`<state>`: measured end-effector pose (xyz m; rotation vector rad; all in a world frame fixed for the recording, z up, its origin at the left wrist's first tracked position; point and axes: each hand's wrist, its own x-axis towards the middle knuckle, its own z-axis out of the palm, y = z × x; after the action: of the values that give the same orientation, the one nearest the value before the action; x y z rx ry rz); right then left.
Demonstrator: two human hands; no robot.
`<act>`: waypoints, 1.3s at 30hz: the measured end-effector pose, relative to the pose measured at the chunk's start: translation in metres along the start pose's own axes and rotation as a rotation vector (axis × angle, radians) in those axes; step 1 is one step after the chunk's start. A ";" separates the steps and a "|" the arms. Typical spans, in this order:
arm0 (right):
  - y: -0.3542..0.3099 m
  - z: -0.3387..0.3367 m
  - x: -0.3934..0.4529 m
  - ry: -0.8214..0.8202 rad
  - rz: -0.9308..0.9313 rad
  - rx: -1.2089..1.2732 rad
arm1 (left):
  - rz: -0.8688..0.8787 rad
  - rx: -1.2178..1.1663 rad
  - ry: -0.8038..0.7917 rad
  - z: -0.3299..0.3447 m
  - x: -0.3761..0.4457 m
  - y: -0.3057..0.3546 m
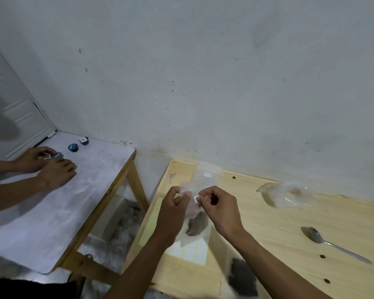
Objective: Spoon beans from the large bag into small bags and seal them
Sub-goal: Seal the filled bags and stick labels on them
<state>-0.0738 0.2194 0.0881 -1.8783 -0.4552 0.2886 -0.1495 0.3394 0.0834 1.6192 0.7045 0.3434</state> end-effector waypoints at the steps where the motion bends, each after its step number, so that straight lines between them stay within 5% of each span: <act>1: -0.001 0.000 0.000 0.011 -0.010 -0.002 | 0.007 -0.015 -0.018 -0.001 -0.001 0.002; 6: -0.007 -0.004 0.000 0.108 0.064 -0.002 | 0.068 -0.031 -0.033 -0.008 -0.001 0.002; 13: -0.014 -0.015 -0.002 -0.112 0.183 0.306 | 0.126 0.022 -0.013 -0.006 0.001 0.007; 21: 0.010 -0.020 0.009 -0.188 0.235 0.224 | 0.024 0.025 -0.010 0.004 0.015 -0.011; 27: 0.047 -0.028 0.006 -0.317 0.314 0.194 | -0.142 -0.194 0.054 0.002 0.037 -0.017; 39: 0.082 -0.015 0.038 0.063 0.393 0.209 | -0.283 0.058 -0.169 0.024 0.072 -0.052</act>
<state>-0.0197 0.1987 0.0175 -1.7551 -0.0062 0.5164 -0.0928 0.3669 0.0162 1.5563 0.8062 -0.0186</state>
